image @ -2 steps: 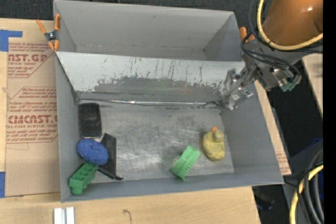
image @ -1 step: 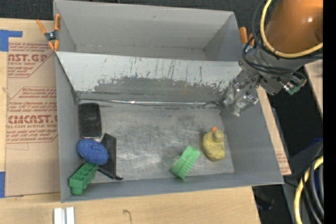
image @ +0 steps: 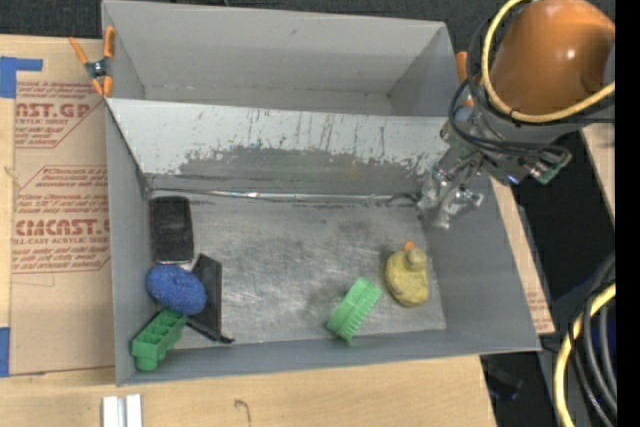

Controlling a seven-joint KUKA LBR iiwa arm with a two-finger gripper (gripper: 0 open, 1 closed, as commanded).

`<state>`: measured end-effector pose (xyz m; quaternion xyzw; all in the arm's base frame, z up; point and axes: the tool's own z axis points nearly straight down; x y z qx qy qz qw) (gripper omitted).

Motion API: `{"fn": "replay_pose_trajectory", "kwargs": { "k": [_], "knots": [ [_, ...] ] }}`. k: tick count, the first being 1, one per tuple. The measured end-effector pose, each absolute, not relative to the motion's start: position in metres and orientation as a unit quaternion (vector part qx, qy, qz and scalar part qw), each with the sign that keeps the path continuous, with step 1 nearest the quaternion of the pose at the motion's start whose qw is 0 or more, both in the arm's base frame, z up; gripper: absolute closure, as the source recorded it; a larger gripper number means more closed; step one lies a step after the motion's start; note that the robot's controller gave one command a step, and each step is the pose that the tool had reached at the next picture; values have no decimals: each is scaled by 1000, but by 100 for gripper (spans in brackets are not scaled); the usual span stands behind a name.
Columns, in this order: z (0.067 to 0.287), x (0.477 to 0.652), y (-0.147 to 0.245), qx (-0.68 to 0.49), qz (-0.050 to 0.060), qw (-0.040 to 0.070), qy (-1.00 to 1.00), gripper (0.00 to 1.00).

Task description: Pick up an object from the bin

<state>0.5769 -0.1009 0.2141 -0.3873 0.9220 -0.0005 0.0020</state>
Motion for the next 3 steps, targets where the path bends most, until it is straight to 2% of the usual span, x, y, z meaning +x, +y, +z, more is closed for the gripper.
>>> {"fn": "replay_pose_trajectory", "kwargs": {
  "k": [1,2,3],
  "knots": [
    [138,586,-80,-459,1,1,889,0],
    [139,587,-80,-458,1,1,889,0],
    [75,543,-112,-571,-2,8,821,100]
  ]
}}
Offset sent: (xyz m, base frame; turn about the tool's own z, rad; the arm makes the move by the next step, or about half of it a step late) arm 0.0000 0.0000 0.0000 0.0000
